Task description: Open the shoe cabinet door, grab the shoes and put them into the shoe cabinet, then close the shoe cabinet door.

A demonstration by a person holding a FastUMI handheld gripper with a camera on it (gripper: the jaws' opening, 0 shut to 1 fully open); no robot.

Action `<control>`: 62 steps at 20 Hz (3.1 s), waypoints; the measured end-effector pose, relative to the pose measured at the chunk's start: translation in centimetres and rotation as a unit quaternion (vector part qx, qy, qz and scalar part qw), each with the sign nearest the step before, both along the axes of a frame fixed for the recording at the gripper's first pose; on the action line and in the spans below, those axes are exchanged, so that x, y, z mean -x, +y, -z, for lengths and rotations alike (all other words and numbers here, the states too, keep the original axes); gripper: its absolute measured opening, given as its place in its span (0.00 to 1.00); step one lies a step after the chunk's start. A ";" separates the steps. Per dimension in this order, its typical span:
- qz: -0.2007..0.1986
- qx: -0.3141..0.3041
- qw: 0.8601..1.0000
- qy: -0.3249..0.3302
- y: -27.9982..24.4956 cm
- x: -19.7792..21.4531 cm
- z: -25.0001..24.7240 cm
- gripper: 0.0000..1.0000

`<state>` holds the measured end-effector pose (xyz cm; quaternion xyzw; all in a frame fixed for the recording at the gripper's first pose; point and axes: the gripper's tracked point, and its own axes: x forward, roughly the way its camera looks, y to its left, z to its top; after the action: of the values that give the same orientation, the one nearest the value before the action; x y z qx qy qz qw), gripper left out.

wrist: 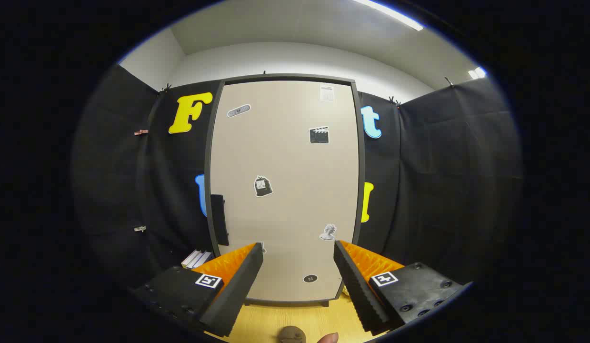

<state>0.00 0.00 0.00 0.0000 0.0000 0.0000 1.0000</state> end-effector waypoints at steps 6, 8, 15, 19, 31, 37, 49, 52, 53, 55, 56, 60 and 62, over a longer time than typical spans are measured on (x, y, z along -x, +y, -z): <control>-0.001 0.000 1.000 0.000 0.5 0.1 0.1 0.98; 0.000 -0.002 1.000 0.000 0.4 0.0 0.2 0.98; 0.007 -0.002 1.000 0.000 0.1 -0.1 0.0 0.98; 0.005 0.004 1.000 -0.005 0.8 -0.2 -0.1 0.98; -0.067 -0.031 0.997 -0.005 11.8 -7.3 -0.1 0.98; -0.070 -0.022 0.997 0.005 16.4 -13.0 2.6 0.98; -0.032 -0.003 0.999 0.003 18.6 -19.5 5.8 0.55; -0.033 -0.011 0.999 0.008 18.3 -18.9 5.5 0.35; -0.036 -0.016 0.999 0.011 18.4 -19.1 5.7 0.33; -0.047 -0.012 0.999 0.014 18.4 -18.7 5.7 0.25; -0.050 -0.012 0.999 0.011 18.4 -18.6 5.6 0.25; -0.062 -0.023 0.998 0.008 18.4 -17.0 5.3 0.25; -0.074 -0.021 0.997 0.008 18.3 -15.5 5.1 0.25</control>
<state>15.50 18.34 -5.08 0.0208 0.0084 0.0740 0.9970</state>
